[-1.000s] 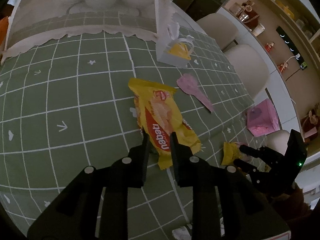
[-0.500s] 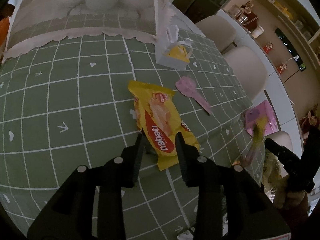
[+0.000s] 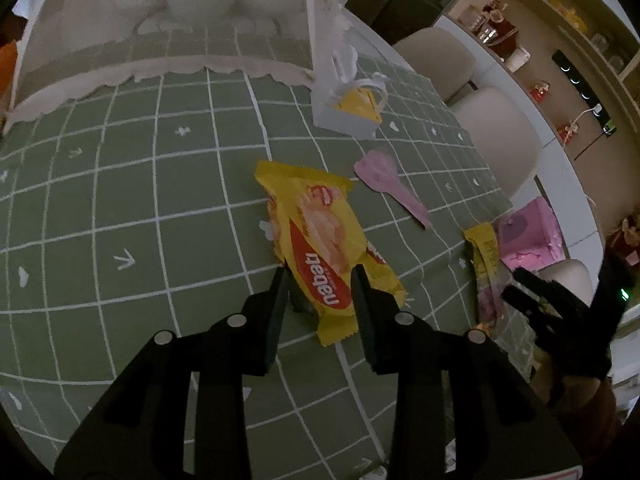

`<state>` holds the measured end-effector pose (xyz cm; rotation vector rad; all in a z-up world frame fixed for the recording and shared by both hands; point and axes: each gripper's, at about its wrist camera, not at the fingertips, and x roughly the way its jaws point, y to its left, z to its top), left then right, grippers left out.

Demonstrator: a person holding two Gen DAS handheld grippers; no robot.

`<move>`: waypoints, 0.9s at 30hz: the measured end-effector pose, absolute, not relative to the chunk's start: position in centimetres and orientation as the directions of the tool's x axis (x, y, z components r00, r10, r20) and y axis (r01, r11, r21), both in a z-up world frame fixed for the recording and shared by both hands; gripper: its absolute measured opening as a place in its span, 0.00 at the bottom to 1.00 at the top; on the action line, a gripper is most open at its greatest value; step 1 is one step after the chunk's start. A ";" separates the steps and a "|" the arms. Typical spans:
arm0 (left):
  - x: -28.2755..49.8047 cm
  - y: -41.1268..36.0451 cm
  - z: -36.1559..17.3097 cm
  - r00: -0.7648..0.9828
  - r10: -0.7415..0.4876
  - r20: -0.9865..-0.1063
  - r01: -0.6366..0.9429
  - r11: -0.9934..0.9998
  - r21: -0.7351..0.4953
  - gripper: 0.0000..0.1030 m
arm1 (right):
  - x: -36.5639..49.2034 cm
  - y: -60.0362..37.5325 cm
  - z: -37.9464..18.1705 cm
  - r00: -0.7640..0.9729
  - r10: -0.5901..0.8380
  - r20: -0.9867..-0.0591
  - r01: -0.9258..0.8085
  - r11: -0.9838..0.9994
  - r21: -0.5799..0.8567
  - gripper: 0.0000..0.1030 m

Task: Collect trash
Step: 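Grasp the yellow snack bar with the right tool while the left tool holds the wafer bag, then carry the wafer bag and snack bar to the bin and release both inside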

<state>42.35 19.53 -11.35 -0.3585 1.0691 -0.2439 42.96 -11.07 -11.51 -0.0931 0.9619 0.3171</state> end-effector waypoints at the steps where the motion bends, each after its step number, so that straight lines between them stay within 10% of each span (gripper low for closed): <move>1: 42.3 19.6 -11.2 0.472 -0.356 -0.806 0.022 0.919 -0.393 0.31 | 43.6 -11.1 -12.0 0.525 0.215 -0.824 -0.300 0.952 0.057 0.52; 11: 44.8 19.9 -12.0 0.499 -0.290 -0.817 -0.026 0.937 -0.348 0.32 | 42.0 -11.1 -9.7 0.509 0.300 -0.807 -0.332 0.933 0.137 0.24; 15: 46.4 19.1 -13.0 0.479 -0.262 -0.838 -0.028 0.949 -0.313 0.32 | 38.9 -11.9 -7.3 0.559 0.289 -0.778 -0.280 0.948 0.151 0.24; 20: 46.1 17.6 -12.4 0.469 -0.263 -0.843 0.022 0.958 -0.286 0.07 | 35.7 -13.3 -5.0 0.617 0.235 -0.751 -0.217 0.968 0.125 0.24; 27: 41.8 16.3 -4.8 0.598 -0.312 -0.738 0.109 0.944 -0.310 0.07 | 31.9 -14.7 -0.8 0.708 0.224 -0.670 -0.196 0.974 0.118 0.24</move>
